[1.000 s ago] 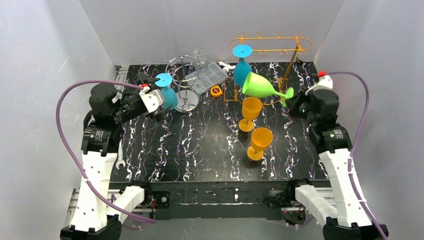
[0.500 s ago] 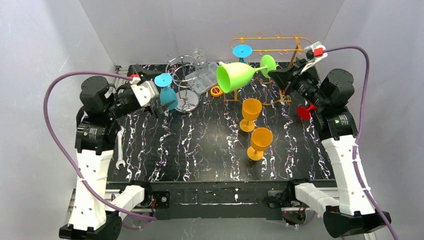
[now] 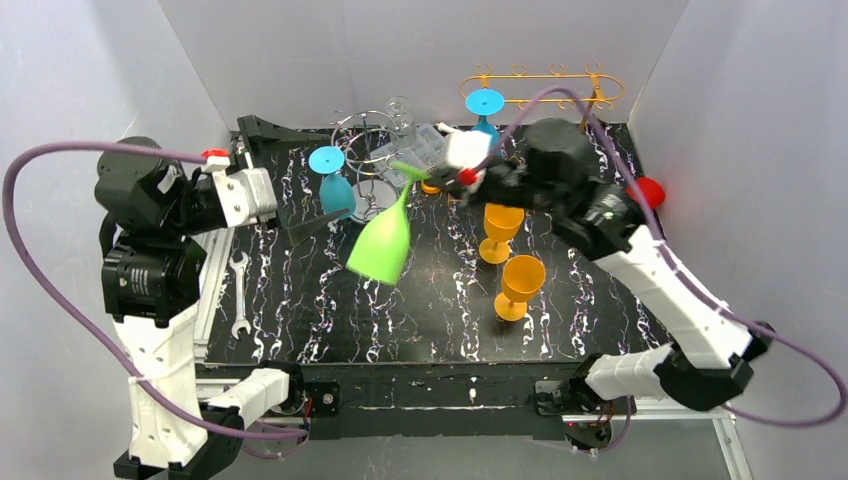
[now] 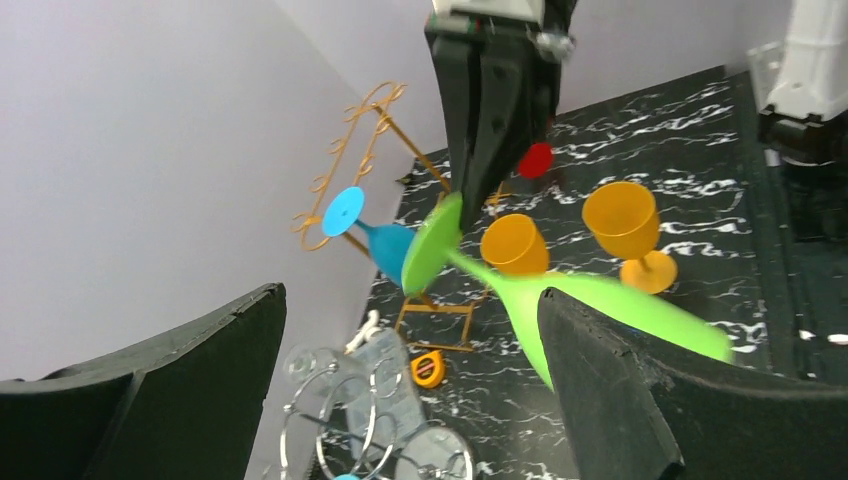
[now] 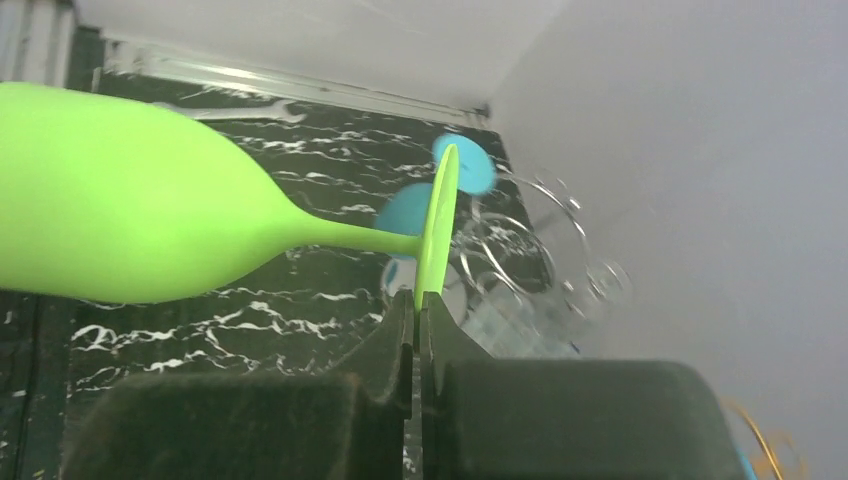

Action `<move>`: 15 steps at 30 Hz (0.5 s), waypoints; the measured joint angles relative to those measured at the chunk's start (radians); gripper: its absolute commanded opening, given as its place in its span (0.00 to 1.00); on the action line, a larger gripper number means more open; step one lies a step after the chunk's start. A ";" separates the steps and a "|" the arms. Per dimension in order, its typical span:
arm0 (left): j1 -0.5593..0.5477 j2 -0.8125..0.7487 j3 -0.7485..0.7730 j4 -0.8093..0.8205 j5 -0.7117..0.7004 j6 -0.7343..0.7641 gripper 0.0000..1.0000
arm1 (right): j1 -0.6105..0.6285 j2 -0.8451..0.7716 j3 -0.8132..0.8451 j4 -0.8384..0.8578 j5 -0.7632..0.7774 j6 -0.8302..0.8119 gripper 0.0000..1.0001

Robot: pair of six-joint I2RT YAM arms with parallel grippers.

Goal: Place the wine glass upside down on the wine glass rack

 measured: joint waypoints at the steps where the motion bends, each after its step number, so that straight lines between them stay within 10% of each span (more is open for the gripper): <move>1: 0.000 0.014 0.017 -0.019 0.015 0.003 0.96 | 0.074 0.037 0.035 -0.024 0.037 -0.039 0.01; 15: -0.001 0.051 -0.067 -0.359 -0.009 0.228 0.97 | 0.411 0.214 0.275 -0.156 0.256 -0.262 0.01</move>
